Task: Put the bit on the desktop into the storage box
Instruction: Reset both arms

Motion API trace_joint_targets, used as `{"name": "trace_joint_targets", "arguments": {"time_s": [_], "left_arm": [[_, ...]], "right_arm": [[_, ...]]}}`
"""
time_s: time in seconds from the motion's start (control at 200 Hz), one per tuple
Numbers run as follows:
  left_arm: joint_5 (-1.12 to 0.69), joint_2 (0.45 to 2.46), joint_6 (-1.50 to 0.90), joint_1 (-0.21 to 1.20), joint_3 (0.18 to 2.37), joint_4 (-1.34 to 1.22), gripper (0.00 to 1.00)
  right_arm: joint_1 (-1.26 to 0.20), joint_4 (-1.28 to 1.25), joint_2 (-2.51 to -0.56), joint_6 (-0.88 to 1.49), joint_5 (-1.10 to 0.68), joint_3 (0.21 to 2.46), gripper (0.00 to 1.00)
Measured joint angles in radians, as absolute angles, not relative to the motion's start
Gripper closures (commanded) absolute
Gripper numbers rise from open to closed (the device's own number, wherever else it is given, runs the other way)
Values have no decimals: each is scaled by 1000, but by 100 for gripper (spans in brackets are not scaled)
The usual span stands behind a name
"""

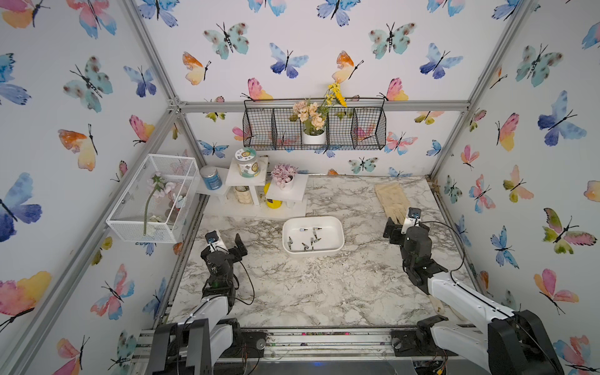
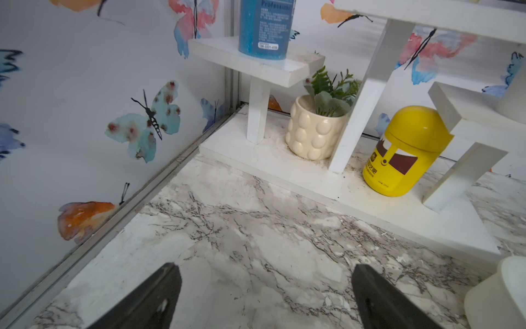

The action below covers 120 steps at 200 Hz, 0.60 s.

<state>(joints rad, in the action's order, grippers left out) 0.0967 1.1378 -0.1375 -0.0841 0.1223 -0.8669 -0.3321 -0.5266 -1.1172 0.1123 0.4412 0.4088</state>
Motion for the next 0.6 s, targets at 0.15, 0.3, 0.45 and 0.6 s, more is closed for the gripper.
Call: {"name": "trace_joint_targets", "arguments": {"time_s": [0.15,0.3,0.45,0.6], "left_arm": [[5,1259,-128,-85,128,-988,1],[-47,1316,-102,-78,121,-1089,1],[-47,1409,-64,-36,159,-1115,1],[-39,1414,-36,9,200,-1096,1]], "right_arm": [[-323,-694,-1136,34,437,318,2],[-281,-793,-1198,-13,405,286,2],[-243,-868,-1273,-34,382,284,2],[-192,-964,-1367,-24,350,273,1]]}}
